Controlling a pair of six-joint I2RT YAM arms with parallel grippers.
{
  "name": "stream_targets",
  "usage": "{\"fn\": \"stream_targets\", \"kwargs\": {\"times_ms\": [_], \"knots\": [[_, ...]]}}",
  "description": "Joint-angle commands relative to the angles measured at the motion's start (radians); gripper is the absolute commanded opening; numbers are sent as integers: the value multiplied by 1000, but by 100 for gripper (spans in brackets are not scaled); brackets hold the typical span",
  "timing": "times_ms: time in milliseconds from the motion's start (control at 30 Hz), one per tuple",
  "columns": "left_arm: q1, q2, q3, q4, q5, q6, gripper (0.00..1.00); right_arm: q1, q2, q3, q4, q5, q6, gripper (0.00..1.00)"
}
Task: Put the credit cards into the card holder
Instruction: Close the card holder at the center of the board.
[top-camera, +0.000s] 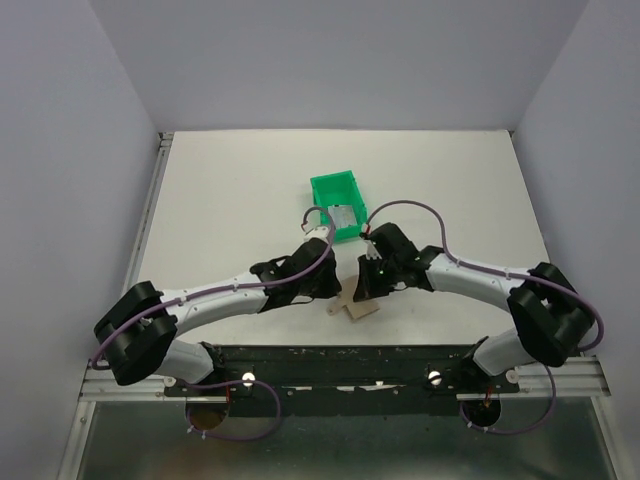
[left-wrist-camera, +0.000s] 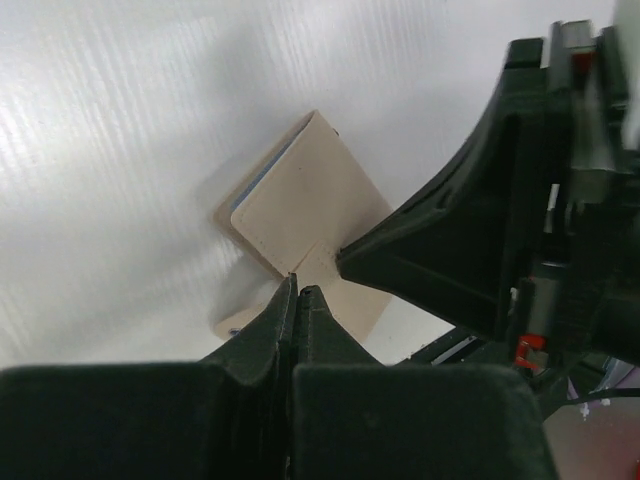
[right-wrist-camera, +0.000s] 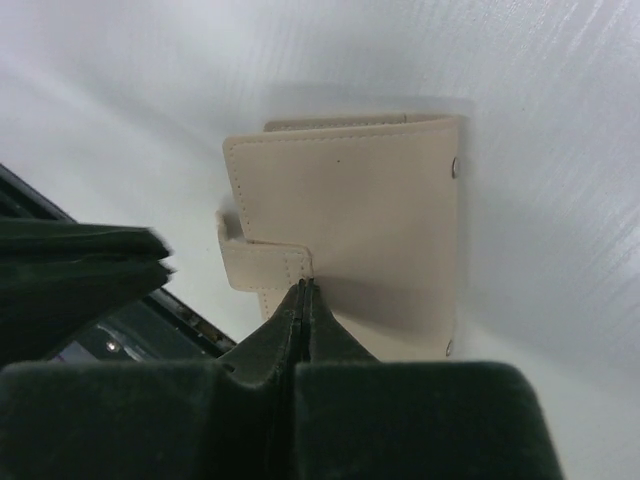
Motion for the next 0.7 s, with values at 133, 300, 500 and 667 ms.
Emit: {"fn": "stream_targets", "kwargs": {"times_ms": [133,300,500,667], "knots": [[-37,75,57,58,60,17,0,-10,-213,-24,-80,161,26,23],[-44,124,56,66,80,8,0,-99,-197,-46,-110,172,9,24],[-44,119,1,73,72,-15,0,-155,-167,-55,-90,104,-31,47],[-44,119,-38,80,67,-31,0,-201,-125,-70,-35,-35,-60,50]]}}
